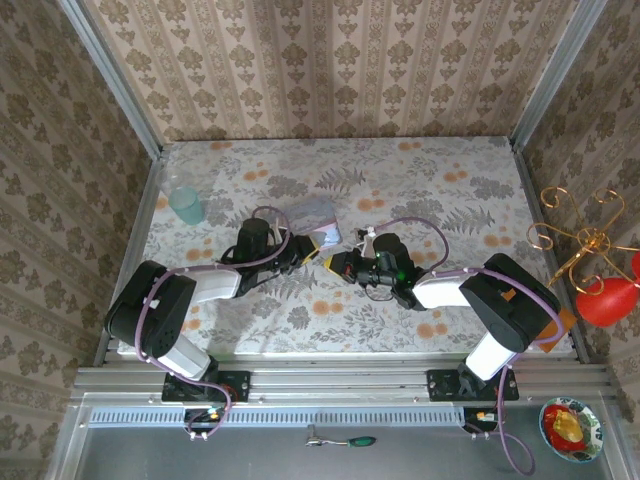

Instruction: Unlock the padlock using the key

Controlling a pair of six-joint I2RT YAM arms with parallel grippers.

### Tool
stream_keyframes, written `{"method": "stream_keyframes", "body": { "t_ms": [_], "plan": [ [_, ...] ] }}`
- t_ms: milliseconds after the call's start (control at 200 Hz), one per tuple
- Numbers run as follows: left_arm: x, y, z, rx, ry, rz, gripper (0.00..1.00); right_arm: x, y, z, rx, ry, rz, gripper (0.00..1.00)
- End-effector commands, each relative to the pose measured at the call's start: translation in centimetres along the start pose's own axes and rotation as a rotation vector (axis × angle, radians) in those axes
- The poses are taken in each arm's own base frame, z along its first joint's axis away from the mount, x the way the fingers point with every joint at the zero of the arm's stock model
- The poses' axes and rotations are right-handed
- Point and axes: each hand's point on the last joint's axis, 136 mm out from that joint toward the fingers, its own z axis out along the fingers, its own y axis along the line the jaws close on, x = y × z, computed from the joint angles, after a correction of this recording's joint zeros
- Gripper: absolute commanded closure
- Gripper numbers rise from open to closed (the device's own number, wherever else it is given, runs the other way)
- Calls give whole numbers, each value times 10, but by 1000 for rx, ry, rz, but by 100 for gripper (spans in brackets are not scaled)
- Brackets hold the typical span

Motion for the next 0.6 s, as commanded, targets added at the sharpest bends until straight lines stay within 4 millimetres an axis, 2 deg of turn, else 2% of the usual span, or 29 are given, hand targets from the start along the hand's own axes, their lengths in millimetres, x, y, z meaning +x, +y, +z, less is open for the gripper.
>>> {"method": "stream_keyframes", "body": {
  "t_ms": [0, 595],
  "plan": [
    [5, -33, -5, 119, 19, 37, 100, 1, 1, 1, -25, 13, -11, 100],
    [12, -30, -2, 144, 30, 4, 100, -4, 8, -4, -58, -17, -10, 100]
  ]
}}
